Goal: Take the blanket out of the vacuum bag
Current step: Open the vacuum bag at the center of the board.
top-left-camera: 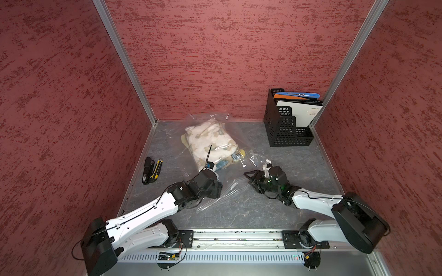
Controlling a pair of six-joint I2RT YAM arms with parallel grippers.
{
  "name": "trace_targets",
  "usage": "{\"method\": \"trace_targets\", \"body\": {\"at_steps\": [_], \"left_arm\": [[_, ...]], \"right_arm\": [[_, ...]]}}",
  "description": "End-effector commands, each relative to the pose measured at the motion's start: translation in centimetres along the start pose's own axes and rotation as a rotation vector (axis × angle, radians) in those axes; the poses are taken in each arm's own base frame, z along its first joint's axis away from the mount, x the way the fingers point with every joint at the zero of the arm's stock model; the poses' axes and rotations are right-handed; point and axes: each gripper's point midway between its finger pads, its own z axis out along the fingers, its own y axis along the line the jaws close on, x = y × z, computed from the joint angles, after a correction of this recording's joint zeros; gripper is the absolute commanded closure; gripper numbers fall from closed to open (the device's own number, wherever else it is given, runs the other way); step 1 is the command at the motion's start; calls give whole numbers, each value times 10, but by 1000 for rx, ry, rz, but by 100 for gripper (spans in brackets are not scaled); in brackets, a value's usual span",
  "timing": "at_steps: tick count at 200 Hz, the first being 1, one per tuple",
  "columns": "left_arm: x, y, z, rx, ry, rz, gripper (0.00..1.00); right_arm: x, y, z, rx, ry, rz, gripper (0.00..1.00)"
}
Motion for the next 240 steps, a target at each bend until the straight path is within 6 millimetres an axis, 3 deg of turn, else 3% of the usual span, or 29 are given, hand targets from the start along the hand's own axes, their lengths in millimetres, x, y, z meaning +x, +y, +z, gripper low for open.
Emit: {"method": "trace_targets", "body": {"at_steps": [1,75,92,110,130,160,184,209,240], "left_arm": [[4,-5,1,-11,10,37,28],[18,-25,0,30,40,96,29],[19,-24,2,8,37,95,37],[14,-31,-3,22,-3,103,56],[10,-43,-8,65,-16,125,54],[14,-56,-8,68,8,183,39],[11,-55,-7,-36,-13,220,28],[5,-39,2,-210,-69,197,27],[-11,-27,10,-399,-169,245,37]], "right_arm": [[-2,22,8,-55,1,-12,38],[-4,44,20,-89,26,-27,46],[-4,48,18,-104,18,-29,49],[-7,53,10,-104,-14,-55,58],[-13,59,0,-101,-61,-92,67],[-17,67,-5,-104,-92,-119,75],[-18,64,-2,-98,-93,-119,77],[-17,65,2,-108,-82,-114,77],[-16,72,3,-119,-69,-118,78]]}}
